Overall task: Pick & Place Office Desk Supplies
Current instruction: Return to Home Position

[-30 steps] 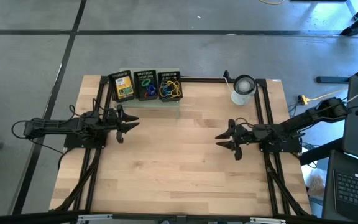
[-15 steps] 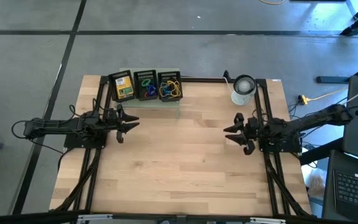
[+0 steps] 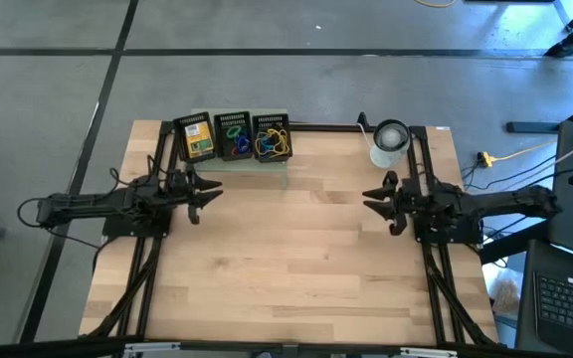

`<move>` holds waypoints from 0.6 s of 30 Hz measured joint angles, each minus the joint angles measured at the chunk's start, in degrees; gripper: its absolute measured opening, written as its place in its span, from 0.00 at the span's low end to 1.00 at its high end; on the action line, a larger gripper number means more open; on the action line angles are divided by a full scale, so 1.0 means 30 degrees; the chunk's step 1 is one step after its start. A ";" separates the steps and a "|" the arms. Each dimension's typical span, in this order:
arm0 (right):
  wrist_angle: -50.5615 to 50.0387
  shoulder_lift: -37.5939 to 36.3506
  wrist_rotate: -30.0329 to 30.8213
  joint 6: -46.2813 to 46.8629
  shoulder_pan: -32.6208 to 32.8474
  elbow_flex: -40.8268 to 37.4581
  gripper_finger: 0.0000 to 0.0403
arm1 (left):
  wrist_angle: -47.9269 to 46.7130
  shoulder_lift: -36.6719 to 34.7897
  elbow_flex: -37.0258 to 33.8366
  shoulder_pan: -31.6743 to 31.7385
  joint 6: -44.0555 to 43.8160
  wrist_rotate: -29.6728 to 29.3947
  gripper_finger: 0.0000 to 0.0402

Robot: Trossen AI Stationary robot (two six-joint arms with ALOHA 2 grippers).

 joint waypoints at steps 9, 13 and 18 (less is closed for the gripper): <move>-0.0358 -0.3819 -0.0003 0.0000 -0.1883 0.0000 0.36 | -0.0010 -0.0007 0.0000 0.1658 -0.0007 0.0052 0.29; -0.0341 -0.5219 -0.0016 -0.0004 -0.2808 0.0000 0.36 | -0.0472 -0.0204 0.0000 0.2027 -0.0007 0.0041 0.28; -0.0238 -0.5586 0.0016 0.0001 -0.3311 0.0022 0.36 | -0.0777 -0.0725 0.0007 0.2088 -0.0017 0.0087 0.28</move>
